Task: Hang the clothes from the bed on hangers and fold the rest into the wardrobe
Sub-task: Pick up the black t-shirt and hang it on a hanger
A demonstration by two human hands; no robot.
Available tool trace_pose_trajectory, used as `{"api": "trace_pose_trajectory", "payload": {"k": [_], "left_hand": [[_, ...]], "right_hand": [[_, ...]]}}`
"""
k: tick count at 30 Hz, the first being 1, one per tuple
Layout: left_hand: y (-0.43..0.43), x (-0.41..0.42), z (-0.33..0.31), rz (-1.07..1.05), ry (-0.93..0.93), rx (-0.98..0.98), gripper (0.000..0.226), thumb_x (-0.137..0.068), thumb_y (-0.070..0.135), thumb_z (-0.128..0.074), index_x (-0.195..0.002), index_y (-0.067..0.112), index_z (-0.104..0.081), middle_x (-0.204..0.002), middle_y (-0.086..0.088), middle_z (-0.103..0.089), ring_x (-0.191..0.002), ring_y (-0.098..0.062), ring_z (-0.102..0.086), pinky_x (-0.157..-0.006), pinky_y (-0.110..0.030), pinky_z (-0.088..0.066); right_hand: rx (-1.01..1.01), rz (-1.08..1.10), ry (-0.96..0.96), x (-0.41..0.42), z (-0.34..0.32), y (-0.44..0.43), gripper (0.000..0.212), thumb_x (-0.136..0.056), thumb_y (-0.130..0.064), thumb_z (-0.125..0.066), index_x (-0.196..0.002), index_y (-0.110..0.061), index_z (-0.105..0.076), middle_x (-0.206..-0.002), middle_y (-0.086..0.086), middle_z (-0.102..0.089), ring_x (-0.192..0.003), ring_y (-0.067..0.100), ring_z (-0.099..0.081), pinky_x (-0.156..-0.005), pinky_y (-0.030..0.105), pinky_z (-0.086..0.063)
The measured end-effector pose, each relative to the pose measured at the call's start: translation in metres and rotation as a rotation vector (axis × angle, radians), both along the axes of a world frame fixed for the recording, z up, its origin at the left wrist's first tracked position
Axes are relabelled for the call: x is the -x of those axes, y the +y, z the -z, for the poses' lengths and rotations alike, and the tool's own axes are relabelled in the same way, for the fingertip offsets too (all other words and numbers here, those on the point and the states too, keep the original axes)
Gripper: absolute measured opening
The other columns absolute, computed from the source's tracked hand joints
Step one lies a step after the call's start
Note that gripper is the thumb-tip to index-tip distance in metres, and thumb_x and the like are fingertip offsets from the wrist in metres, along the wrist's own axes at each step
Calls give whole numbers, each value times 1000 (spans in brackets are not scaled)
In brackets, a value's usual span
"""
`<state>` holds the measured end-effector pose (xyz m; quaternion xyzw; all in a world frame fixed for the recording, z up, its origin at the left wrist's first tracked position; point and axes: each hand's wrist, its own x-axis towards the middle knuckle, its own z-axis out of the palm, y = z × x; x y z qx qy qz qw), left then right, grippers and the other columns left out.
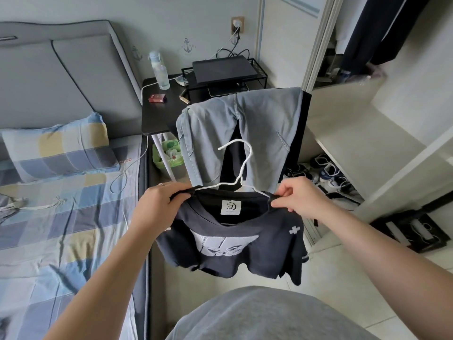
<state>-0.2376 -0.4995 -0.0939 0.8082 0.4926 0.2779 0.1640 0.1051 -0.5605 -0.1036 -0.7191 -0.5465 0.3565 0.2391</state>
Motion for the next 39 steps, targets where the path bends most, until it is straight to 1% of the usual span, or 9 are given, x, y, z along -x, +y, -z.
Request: {"api": "trace_pose_trajectory", "payload": {"k": [4, 7, 11, 15, 25, 29, 33, 36, 39], "left_hand": [[2, -9, -3, -56, -52, 50, 17, -92, 14, -69, -105, 25, -75, -91, 20, -69, -88, -7, -64, -78, -19, -46], [0, -15, -12, -73, -123, 0, 17, -93, 10, -69, -101, 23, -74, -85, 29, -65, -81, 1, -61, -76, -12, -46], [-7, -19, -23, -70, -259, 6, 27, -92, 9, -69, -97, 36, -69, -88, 38, -65, -75, 11, -58, -68, -2, -40], [-8, -24, -26, -81, -302, -42, 28, -92, 7, -69, -98, 35, -70, -89, 32, -67, -88, -1, -63, -76, -4, -42], [0, -39, -25, -65, -276, -101, 19, -90, 3, -70, -104, 15, -76, -96, 13, -69, -99, -18, -65, -90, -14, -46], [5, -45, -25, -73, -281, -107, 18, -91, 4, -70, -103, 14, -76, -95, 12, -70, -99, -20, -64, -90, -20, -47], [11, -54, -25, -76, -282, -134, 17, -89, 1, -71, -102, 11, -76, -94, 10, -69, -97, -22, -65, -91, -15, -45], [15, -63, -22, -50, -260, -131, 17, -89, 2, -71, -103, 11, -76, -96, 9, -70, -98, -20, -65, -94, -26, -47], [22, -66, -18, -40, -252, -112, 18, -89, 3, -71, -103, 13, -76, -96, 10, -70, -98, -17, -63, -93, -17, -45]], "right_hand": [[-331, 118, -283, 11, -8, -6, 27, -78, -27, -83, -72, -27, -57, -74, -11, -58, -70, 11, -59, -64, 30, -46], [-490, 113, -263, 14, -16, -12, 26, -79, -25, -82, -78, -25, -57, -73, -9, -57, -68, 11, -56, -66, 29, -46], [-413, -3, -61, 0, -31, -17, 17, -78, -22, -83, -87, -17, -69, -80, -8, -62, -73, 8, -59, -70, 14, -47], [-390, -101, 9, -21, -40, -22, 12, -90, -10, -70, -95, -19, -76, -100, -11, -66, -94, 3, -64, -82, 16, -47], [-120, -136, 47, -59, -37, -26, 33, -82, -13, -79, -77, -46, -76, -81, -12, -76, -73, -1, -69, -69, 11, -48], [-17, -99, -68, -80, -27, -24, 19, -83, -19, -79, -82, -38, -73, -79, -6, -75, -68, 14, -69, -75, 36, -54], [-65, 32, -189, -86, -13, -25, 18, -84, -23, -76, -75, -35, -66, -64, -6, -68, -42, 12, -59, -54, 32, -50], [-198, 129, -446, -85, -10, -23, 24, -82, -30, -77, -69, -24, -58, -60, -4, -63, -51, 12, -56, -55, 33, -49], [-244, 58, -461, -91, -12, -25, 36, -81, -25, -79, -62, -30, -49, -65, -7, -56, -59, 16, -54, -58, 35, -47]]}}
